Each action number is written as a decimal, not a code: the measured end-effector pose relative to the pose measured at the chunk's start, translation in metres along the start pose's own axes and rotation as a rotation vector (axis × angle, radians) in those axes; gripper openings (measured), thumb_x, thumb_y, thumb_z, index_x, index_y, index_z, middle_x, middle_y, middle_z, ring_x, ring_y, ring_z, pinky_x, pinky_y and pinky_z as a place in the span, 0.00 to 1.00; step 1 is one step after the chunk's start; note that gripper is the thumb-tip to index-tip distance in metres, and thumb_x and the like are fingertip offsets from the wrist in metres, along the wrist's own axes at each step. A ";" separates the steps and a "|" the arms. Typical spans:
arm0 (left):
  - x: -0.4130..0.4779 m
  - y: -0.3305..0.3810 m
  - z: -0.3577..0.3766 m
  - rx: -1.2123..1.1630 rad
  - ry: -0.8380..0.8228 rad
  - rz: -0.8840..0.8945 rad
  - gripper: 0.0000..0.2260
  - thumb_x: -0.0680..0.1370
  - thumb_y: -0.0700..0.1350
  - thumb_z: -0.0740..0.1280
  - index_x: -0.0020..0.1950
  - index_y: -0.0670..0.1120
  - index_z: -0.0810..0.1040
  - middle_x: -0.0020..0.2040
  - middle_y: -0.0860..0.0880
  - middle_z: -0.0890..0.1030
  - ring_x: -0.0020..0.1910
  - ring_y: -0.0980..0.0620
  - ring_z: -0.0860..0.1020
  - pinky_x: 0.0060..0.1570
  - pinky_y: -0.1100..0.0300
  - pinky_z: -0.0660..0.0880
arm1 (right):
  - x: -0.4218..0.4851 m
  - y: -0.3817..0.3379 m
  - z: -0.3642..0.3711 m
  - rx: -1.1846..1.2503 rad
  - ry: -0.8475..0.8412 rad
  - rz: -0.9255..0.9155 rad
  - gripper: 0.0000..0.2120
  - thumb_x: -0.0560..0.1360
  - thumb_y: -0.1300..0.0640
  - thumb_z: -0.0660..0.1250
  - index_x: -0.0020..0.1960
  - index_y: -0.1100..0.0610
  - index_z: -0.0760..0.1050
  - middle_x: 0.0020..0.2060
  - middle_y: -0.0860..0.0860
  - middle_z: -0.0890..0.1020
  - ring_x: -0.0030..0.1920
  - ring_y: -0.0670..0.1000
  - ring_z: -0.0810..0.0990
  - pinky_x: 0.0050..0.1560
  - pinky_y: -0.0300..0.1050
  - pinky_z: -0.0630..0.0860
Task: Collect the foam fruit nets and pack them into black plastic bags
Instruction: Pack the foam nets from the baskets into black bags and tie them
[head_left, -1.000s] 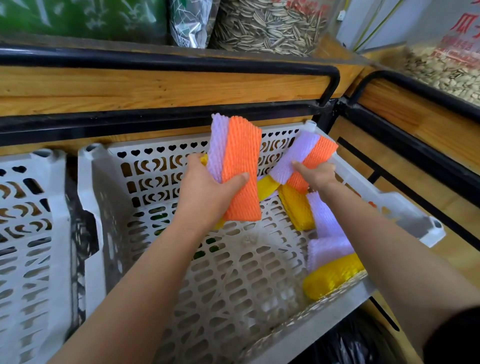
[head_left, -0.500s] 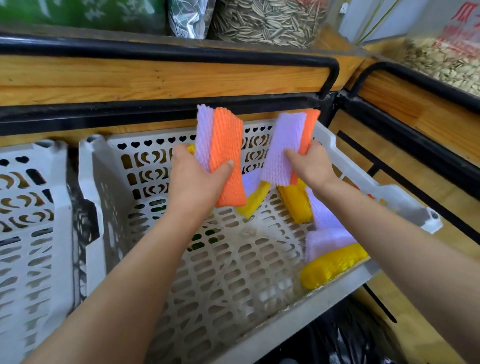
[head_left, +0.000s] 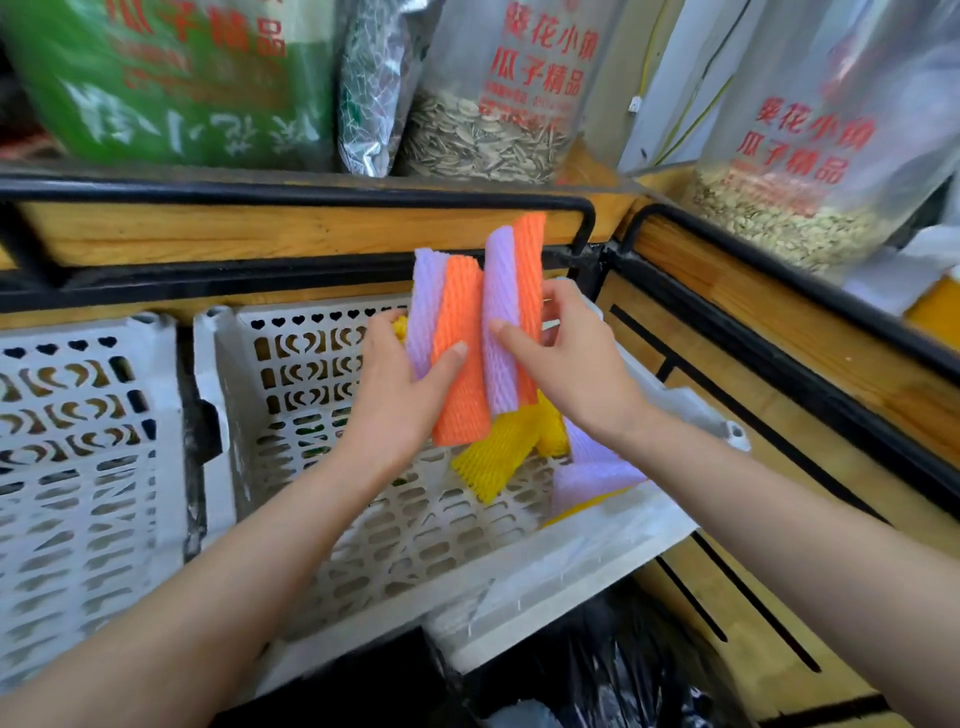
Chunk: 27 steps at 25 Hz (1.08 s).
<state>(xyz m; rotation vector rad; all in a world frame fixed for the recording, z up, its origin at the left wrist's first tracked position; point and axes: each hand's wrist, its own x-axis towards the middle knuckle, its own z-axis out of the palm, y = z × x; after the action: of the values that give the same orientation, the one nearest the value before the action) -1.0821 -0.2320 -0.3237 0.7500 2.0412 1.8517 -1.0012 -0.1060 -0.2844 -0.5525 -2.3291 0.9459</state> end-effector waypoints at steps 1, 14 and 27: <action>-0.009 0.006 -0.003 -0.037 -0.004 0.003 0.21 0.76 0.53 0.67 0.61 0.50 0.60 0.63 0.46 0.70 0.60 0.49 0.74 0.57 0.43 0.75 | -0.007 -0.010 -0.002 -0.015 0.024 -0.030 0.12 0.74 0.54 0.68 0.55 0.54 0.69 0.38 0.39 0.74 0.33 0.34 0.74 0.34 0.30 0.70; -0.145 0.091 -0.111 -0.152 0.177 0.154 0.19 0.76 0.62 0.51 0.59 0.60 0.74 0.61 0.50 0.76 0.61 0.51 0.74 0.62 0.50 0.70 | -0.111 -0.161 -0.004 -0.054 -0.103 -0.202 0.29 0.71 0.37 0.65 0.64 0.56 0.68 0.55 0.51 0.72 0.58 0.51 0.71 0.60 0.51 0.71; -0.266 0.043 -0.186 0.459 -0.096 0.243 0.30 0.65 0.65 0.61 0.61 0.51 0.73 0.59 0.55 0.75 0.60 0.58 0.72 0.57 0.73 0.63 | -0.220 -0.188 0.017 -0.290 -0.132 -0.197 0.36 0.65 0.48 0.73 0.67 0.57 0.62 0.58 0.51 0.71 0.60 0.51 0.67 0.56 0.43 0.68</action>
<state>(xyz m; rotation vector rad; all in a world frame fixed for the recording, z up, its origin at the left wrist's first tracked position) -0.9548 -0.5321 -0.2914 1.2243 2.4297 1.4259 -0.8754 -0.3617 -0.2319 -0.3714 -2.6036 0.5723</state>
